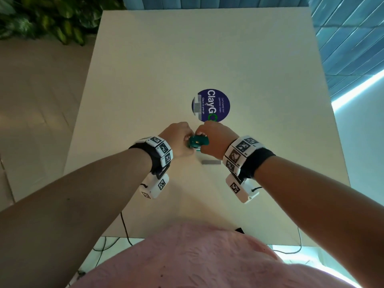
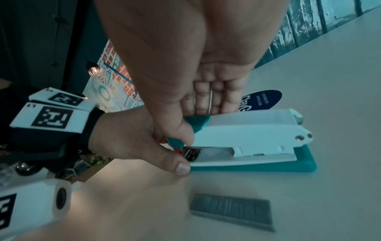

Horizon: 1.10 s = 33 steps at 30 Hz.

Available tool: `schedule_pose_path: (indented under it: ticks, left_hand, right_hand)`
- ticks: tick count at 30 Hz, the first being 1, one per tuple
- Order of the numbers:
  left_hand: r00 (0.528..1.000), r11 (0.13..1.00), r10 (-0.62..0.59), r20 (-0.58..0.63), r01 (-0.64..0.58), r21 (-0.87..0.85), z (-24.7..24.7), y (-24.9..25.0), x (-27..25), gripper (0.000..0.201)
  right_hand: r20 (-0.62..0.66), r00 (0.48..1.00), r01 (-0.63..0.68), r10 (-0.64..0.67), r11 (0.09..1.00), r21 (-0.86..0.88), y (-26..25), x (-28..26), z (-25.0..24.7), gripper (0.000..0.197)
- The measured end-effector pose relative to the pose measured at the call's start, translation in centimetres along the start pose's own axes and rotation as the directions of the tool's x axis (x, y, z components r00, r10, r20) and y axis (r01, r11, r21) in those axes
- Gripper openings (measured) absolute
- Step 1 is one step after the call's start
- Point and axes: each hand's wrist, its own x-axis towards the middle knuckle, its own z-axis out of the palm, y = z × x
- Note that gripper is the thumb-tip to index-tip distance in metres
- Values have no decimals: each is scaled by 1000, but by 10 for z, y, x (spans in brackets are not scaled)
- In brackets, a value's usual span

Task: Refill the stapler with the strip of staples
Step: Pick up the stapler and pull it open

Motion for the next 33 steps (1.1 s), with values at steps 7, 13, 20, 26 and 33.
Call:
schedule_pose_path:
  ticks: [7, 13, 20, 26, 33]
  left_hand:
    - [1000, 1000, -11, -21, 11, -7, 2, -3, 0, 22]
    - [998, 998, 53, -35, -54, -24, 8, -13, 3, 28]
    - [995, 997, 66, -77, -68, -30, 10, -12, 3, 30]
    - [993, 993, 69, -91, -77, -85, 13, -13, 1, 33]
    - [988, 989, 65, -140, -82, -124, 16, -15, -2, 29]
  right_hand:
    - [-79, 995, 60, -55, 996, 68, 2, -21, -15, 38]
    - [-207, 978, 53, -11, 978, 199, 30, -51, -38, 35]
    - [-280, 952, -54, 121, 970, 235, 76, -80, -52, 30]
    - [-300, 936, -131, 183, 974, 184, 110, -78, -38, 24]
    - [-280, 929, -179, 242, 956, 233, 139, -69, -5, 26]
